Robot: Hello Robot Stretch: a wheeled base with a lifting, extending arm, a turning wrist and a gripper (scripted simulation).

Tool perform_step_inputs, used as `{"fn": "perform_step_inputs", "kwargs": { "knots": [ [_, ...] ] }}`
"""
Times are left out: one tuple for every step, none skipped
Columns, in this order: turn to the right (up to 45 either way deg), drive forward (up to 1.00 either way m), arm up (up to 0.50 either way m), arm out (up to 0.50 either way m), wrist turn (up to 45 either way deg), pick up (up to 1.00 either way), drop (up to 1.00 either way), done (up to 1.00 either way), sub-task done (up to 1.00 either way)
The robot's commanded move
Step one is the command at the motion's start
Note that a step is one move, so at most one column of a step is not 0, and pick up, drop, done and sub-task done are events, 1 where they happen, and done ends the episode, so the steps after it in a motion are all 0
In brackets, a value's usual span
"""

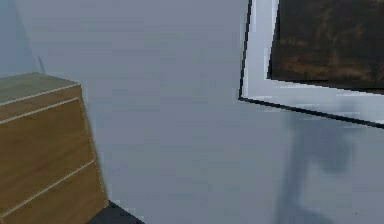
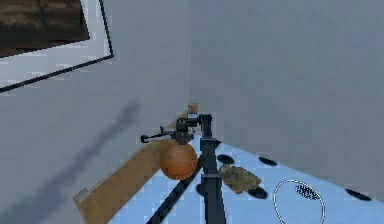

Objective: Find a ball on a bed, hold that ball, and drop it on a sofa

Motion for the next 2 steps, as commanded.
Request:
{"fn": "perform_step_inputs", "kwargs": {
  "knots": [
    [0.0, 0.0, 0.0, 0.0, 30.0, 0.0, 0.0, 0.0, 0.0],
    [0.0, 0.0, -0.3, 0.0, 0.0, 0.0, 0.0, 0.0, 0.0]
  ]
}}
